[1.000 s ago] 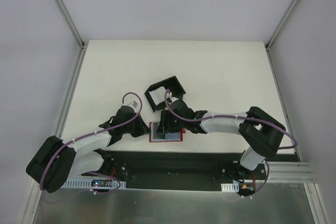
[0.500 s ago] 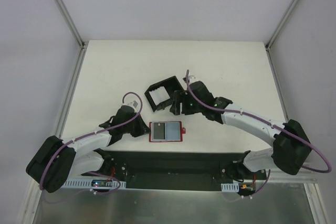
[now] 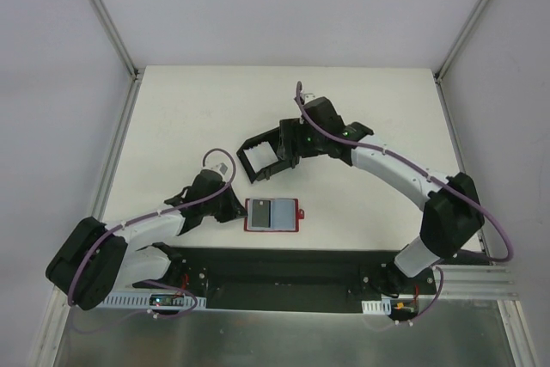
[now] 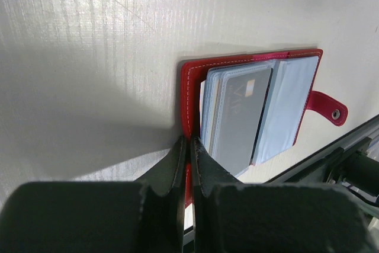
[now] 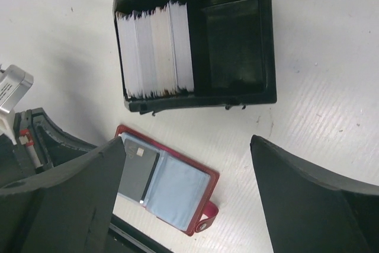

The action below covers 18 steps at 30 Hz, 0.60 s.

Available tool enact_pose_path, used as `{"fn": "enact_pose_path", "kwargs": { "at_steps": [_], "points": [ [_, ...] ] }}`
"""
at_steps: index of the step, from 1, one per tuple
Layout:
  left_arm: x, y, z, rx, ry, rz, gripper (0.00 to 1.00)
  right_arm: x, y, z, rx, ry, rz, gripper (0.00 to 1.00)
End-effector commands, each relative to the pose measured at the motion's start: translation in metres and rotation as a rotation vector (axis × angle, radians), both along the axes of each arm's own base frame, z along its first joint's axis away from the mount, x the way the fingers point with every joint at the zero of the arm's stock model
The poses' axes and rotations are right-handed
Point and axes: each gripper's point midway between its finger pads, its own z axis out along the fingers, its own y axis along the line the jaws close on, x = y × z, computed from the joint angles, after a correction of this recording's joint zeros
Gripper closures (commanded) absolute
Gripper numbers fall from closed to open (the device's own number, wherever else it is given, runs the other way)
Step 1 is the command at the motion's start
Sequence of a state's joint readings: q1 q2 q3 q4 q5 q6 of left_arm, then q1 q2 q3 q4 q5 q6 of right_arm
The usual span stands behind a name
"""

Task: Put the credit cards into the card holder
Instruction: Pick up the credit card from the storage box.

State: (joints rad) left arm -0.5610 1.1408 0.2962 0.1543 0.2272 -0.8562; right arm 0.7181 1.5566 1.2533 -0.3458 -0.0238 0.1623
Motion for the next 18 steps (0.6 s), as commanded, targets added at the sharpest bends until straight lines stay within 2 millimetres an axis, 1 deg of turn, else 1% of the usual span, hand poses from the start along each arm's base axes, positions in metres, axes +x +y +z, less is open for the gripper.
{"fn": "enact_pose_path", "kwargs": {
  "at_steps": [1, 6, 8, 13, 16, 18],
  "points": [
    [0.005, 0.010, -0.006, 0.062, 0.005, 0.014, 1.00, 0.013, 0.004, 0.005, -0.012, 0.029, 0.039, 0.11],
    [0.005, 0.013, -0.006, 0.066, 0.004, 0.017, 1.00, 0.027, 0.018, 0.006, -0.001, 0.058, 0.073, 0.11],
    [0.005, 0.016, -0.006, 0.066, 0.003, 0.026, 1.00, 0.035, 0.025, 0.009, 0.002, 0.054, 0.080, 0.11],
    [0.006, 0.029, -0.008, 0.070, -0.005, 0.061, 1.00, 0.045, 0.040, 0.005, 0.010, 0.081, 0.117, 0.11],
    [0.007, 0.033, -0.007, 0.065, -0.012, 0.067, 1.00, 0.051, 0.047, 0.000, 0.006, 0.089, 0.138, 0.09],
    [0.006, 0.035, -0.008, 0.066, -0.008, 0.071, 1.00, 0.053, 0.050, -0.010, -0.013, 0.117, 0.144, 0.09]
  ]
}}
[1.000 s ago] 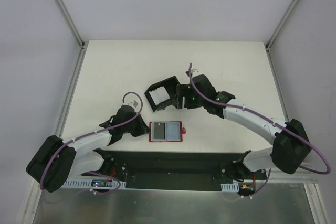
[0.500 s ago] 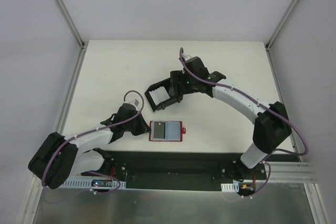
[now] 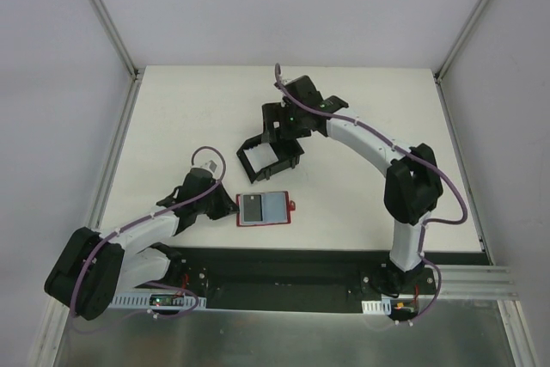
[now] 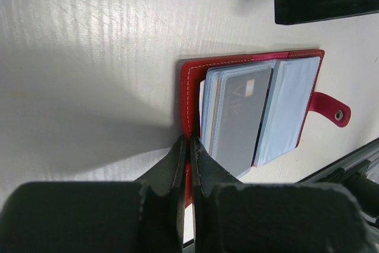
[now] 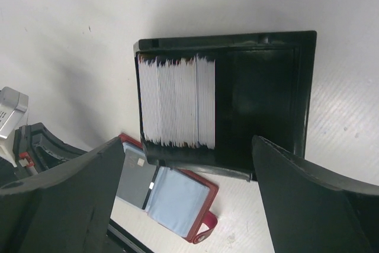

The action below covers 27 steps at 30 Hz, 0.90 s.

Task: Put the credit cards into the card holder
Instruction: Pick up the credit card from the storage box.

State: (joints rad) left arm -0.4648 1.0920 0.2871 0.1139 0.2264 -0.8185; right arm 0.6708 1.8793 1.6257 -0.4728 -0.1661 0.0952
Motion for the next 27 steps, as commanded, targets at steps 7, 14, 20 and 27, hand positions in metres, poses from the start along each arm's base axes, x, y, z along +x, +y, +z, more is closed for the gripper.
{"fn": "enact_pose_path", "kwargs": {
  "at_steps": [7, 14, 20, 27],
  "points": [
    [-0.008, 0.014, -0.011, 0.042, 0.017, 0.000, 1.00, 0.007, 0.018, -0.016, -0.015, 0.080, 0.084, 0.07],
    [-0.009, 0.015, -0.011, 0.039, 0.017, 0.002, 1.00, 0.015, 0.027, -0.037, -0.024, 0.121, 0.085, 0.06],
    [-0.009, 0.015, -0.011, 0.041, 0.014, 0.000, 1.00, 0.016, 0.038, -0.051, 0.001, 0.166, 0.100, 0.06],
    [-0.011, 0.015, -0.012, 0.040, 0.021, -0.005, 1.00, 0.007, 0.046, -0.074, 0.018, 0.246, 0.120, 0.06]
  ]
}}
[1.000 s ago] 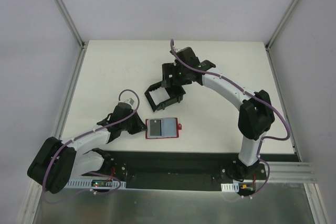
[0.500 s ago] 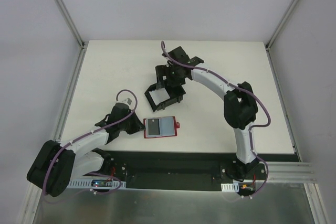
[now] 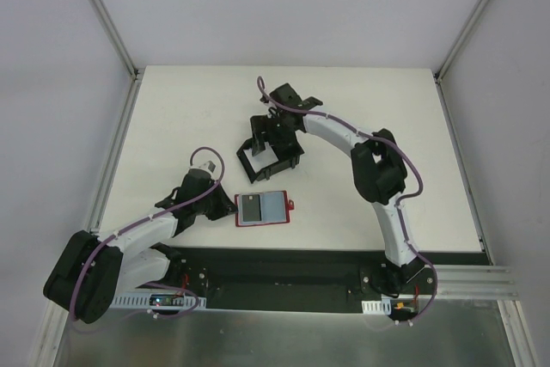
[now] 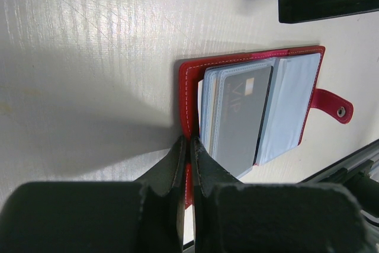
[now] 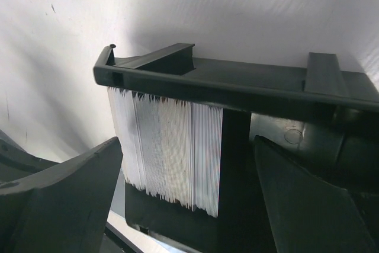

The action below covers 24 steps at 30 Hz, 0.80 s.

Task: Put the credit cards into the card holder
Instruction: Pick up the credit card from the storage box.

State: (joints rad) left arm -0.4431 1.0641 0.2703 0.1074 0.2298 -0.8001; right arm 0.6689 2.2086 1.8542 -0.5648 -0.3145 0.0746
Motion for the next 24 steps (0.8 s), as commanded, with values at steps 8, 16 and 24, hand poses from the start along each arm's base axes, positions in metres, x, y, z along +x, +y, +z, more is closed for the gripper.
{"fn": "enact_pose_path", "kwargs": {
  "at_steps": [8, 16, 24],
  "points": [
    [-0.010, 0.008, -0.011, 0.036, 0.035, -0.016, 1.00, -0.007, 0.015, 0.020, 0.110, 0.030, 0.033, 0.11],
    [-0.009, 0.007, -0.010, 0.033, 0.036, -0.018, 1.00, -0.013, 0.013, 0.040, 0.163, 0.023, 0.050, 0.19],
    [-0.009, 0.007, -0.010, 0.033, 0.038, -0.019, 1.00, -0.014, 0.006, 0.038, 0.146, 0.021, 0.035, 0.30]
  ]
}}
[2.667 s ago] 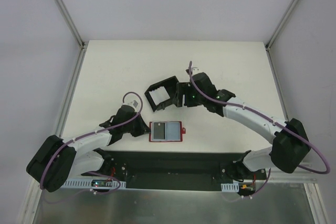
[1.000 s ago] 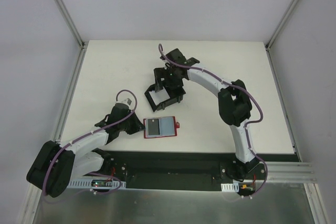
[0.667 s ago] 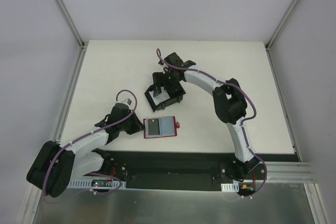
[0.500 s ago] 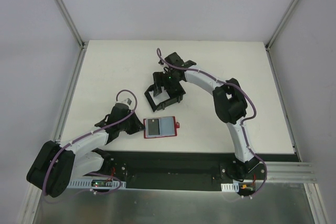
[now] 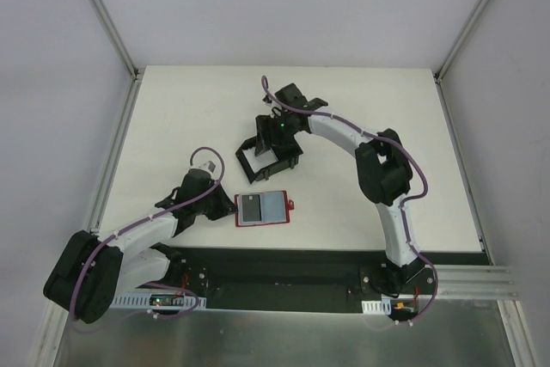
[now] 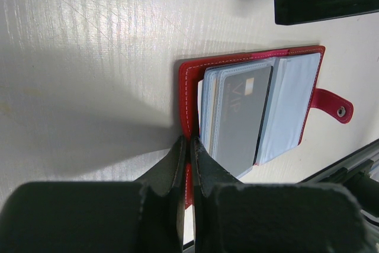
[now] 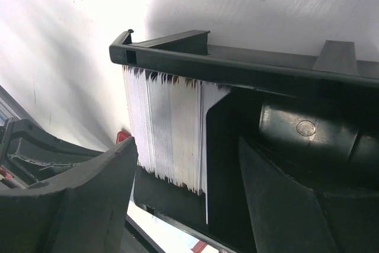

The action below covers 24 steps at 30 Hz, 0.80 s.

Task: Put the credit cards into the card holder
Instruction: Pick up the credit card from the storage box.

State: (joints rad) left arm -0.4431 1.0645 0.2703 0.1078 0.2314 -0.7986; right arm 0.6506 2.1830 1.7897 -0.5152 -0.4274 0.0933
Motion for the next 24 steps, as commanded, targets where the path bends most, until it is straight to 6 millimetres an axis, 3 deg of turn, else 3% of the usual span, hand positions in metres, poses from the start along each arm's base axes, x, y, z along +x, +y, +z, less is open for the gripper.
{"fn": "enact_pose_path", "kwargs": {
  "at_steps": [1, 7, 12, 24],
  "points": [
    [-0.009, 0.007, -0.011, 0.033, 0.038, -0.016, 1.00, -0.001, 0.002, 0.035, 0.060, -0.041, 0.004, 0.33],
    [-0.010, 0.007, -0.011, 0.033, 0.043, -0.016, 1.00, 0.002, -0.005, 0.031, 0.026, -0.052, -0.019, 0.47],
    [-0.009, 0.006, -0.010, 0.031, 0.043, -0.018, 1.00, 0.005, -0.008, 0.034, 0.022, -0.067, -0.025, 0.65],
    [-0.011, 0.006, -0.011, 0.030, 0.050, -0.023, 1.00, 0.017, -0.021, 0.051, 0.003, -0.132, -0.039, 0.88]
  ]
}}
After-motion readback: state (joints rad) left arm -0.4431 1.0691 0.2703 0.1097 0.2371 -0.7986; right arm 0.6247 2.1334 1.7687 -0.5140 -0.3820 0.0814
